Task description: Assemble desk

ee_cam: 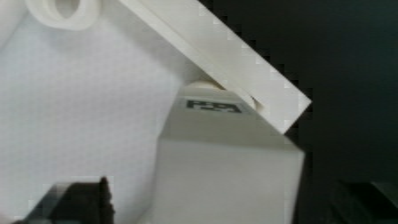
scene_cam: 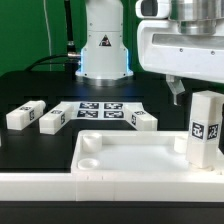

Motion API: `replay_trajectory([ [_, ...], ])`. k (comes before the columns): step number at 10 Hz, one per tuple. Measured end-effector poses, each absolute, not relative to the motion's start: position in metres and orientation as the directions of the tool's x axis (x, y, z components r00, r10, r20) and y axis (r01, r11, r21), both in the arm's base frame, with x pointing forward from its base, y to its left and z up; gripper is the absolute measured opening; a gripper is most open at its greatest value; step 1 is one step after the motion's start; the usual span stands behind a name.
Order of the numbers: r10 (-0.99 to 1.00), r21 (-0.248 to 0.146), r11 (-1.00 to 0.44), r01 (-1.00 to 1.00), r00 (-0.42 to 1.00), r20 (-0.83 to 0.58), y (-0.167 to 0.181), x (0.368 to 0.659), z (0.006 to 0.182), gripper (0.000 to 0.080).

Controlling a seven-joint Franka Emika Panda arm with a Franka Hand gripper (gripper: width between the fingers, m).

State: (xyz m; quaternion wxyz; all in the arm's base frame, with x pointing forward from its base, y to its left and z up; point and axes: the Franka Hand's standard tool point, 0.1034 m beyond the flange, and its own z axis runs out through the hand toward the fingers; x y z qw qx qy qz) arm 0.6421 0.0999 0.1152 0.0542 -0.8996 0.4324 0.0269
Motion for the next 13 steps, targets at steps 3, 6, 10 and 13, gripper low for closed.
replay_trajectory([
  [3,-0.643,-0.097,-0.755,-0.648,0.762,-0.078,0.105,0.644,0.117,0.0648],
  [6,-0.467,-0.110,-0.876,-0.470,0.883,-0.055,0.104,0.643,0.117,0.0649],
  [10,-0.143,-0.092,-0.985,-0.143,0.990,-0.010,0.108,0.640,0.114,0.0649],
  [13,0.114,-0.072,-0.991,0.115,0.993,0.019,0.111,0.639,0.112,0.0649],
])
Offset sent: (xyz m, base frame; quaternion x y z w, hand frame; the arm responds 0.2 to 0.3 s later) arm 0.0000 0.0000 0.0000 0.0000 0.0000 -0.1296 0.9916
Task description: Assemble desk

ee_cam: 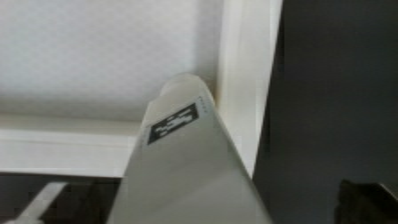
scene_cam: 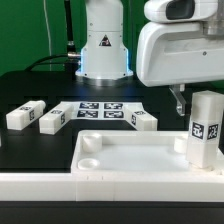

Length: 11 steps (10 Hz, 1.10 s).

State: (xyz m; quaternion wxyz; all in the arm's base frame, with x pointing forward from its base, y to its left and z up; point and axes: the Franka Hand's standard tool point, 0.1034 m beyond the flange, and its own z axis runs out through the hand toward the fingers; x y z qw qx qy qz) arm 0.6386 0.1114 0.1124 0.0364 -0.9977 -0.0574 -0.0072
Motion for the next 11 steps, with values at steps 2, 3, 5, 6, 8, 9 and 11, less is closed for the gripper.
replay_trajectory([
  [2,0.288,-0.067,-0.955,0.289,0.957,0.029,0.1103,0.6379,0.1113,0.0649],
  [3,0.354,-0.064,-0.932,0.356,0.935,0.034,0.1095,0.6380,0.1113,0.0649],
  [5,0.395,-0.063,-0.916,0.397,0.918,0.036,0.1088,0.6380,0.1108,0.0525],
  [6,0.395,-0.063,-0.916,0.396,0.918,0.036,0.1087,0.6380,0.1107,0.0385],
  [8,0.392,-0.061,-0.917,0.394,0.919,0.035,0.1064,0.6384,0.1105,0.0293],
  [9,0.386,-0.062,-0.920,0.388,0.922,0.035,0.1064,0.6384,0.1105,0.0293],
  [11,0.352,-0.063,-0.933,0.354,0.935,0.033,0.1063,0.6384,0.1105,0.0293],
])
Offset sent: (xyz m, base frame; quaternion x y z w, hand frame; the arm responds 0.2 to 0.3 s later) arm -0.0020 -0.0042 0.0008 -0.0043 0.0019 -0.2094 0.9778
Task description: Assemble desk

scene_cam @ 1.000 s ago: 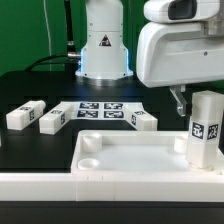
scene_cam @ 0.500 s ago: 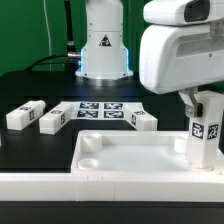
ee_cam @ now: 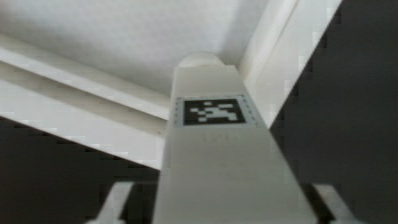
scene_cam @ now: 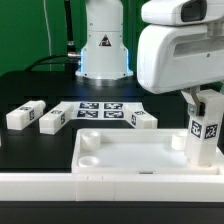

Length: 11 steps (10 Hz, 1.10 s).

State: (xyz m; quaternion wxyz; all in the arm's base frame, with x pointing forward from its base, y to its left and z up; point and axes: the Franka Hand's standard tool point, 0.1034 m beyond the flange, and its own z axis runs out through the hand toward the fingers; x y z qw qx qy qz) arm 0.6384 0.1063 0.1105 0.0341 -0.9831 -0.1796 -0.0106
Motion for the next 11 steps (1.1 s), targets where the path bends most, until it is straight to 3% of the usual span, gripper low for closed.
replay_trajectory([
  [4,0.042,-0.068,-0.997,0.045,0.998,0.046,0.1032,0.6415,0.1100,0.0293],
  [11,-0.369,-0.104,-0.927,-0.361,0.927,0.069,0.0964,0.6453,0.1098,0.0293],
])
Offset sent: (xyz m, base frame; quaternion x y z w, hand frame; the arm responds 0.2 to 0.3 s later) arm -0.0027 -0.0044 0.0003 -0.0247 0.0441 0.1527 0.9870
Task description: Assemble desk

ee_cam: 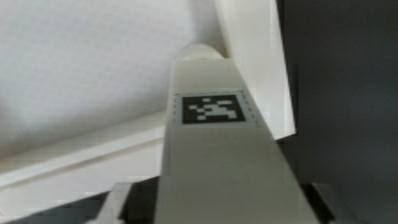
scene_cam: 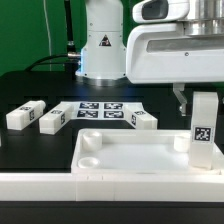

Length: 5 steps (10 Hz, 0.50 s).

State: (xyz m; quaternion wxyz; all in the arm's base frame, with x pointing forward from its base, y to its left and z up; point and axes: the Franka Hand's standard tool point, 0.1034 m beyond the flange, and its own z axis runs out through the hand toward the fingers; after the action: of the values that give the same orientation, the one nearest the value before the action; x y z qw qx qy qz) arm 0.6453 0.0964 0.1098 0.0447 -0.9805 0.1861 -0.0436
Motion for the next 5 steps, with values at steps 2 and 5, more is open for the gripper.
replay_trajectory([
  [2,-0.479,-0.115,-0.874,-0.471,0.876,0.054,0.0954,0.6454,0.1097,0.0293],
  [5,-0.637,-0.133,-0.766,-0.629,0.771,0.018,0.0929,0.6441,0.1095,0.0294],
])
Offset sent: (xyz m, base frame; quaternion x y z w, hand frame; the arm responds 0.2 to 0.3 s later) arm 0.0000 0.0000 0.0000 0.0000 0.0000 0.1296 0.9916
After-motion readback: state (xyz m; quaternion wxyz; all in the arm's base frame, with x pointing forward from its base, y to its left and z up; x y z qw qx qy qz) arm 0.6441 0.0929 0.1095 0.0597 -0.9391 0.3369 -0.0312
